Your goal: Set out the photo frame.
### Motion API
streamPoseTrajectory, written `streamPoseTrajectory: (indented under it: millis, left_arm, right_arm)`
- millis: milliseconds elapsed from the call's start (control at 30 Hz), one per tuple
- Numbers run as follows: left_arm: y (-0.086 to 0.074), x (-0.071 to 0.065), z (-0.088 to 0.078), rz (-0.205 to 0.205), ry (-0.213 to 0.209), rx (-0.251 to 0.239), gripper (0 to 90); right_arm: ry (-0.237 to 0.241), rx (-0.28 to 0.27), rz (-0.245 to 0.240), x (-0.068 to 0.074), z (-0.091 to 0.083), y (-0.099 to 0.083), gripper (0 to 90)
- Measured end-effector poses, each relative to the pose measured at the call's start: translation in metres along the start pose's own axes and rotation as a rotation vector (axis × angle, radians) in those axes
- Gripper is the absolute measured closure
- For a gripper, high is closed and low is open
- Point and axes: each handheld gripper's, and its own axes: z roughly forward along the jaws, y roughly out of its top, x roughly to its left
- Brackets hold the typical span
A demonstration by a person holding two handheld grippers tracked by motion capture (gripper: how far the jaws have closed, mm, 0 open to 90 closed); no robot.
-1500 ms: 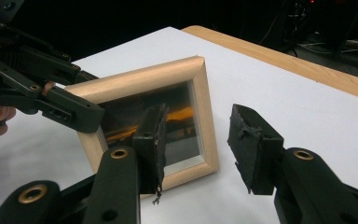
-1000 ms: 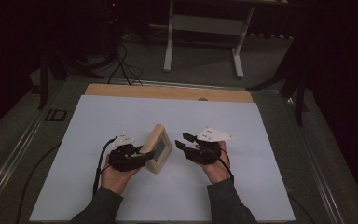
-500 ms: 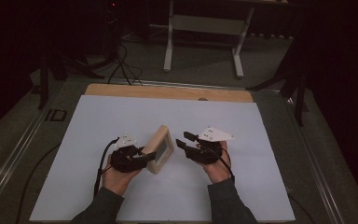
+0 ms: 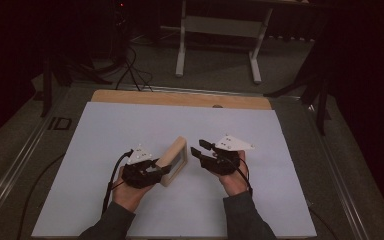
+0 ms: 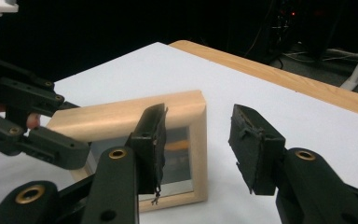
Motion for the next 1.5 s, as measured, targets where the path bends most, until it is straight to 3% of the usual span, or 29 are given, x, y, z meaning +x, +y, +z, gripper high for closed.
streamPoseTrajectory:
  millis: [467,833,867,1000,1267,1500]
  left_arm:
    - [-0.001,-0.009,0.002,0.045,0.020,-0.005,60.0]
    - [-0.002,-0.017,0.004,0.080,0.017,-0.012,60.0]
    - [-0.002,-0.019,0.005,0.090,0.013,-0.014,60.0]
    - [-0.003,-0.022,0.006,0.097,0.006,-0.018,60.0]
    - [-0.003,-0.031,0.008,0.133,-0.017,-0.019,60.0]
    - [-0.004,-0.037,0.010,0.166,-0.035,-0.017,60.0]
  right_arm:
    - [-0.039,0.001,-0.013,0.001,-0.002,0.003,50.3]
    - [-0.065,-0.010,-0.017,0.000,-0.004,0.003,52.5]
    - [-0.057,-0.013,-0.018,0.000,-0.004,0.003,57.5]
    - [-0.050,-0.016,-0.019,0.000,-0.004,0.003,63.6]
    - [-0.072,-0.031,-0.005,-0.002,-0.006,0.002,84.3]
    - [-0.077,-0.030,-0.015,-0.002,-0.006,0.000,89.3]
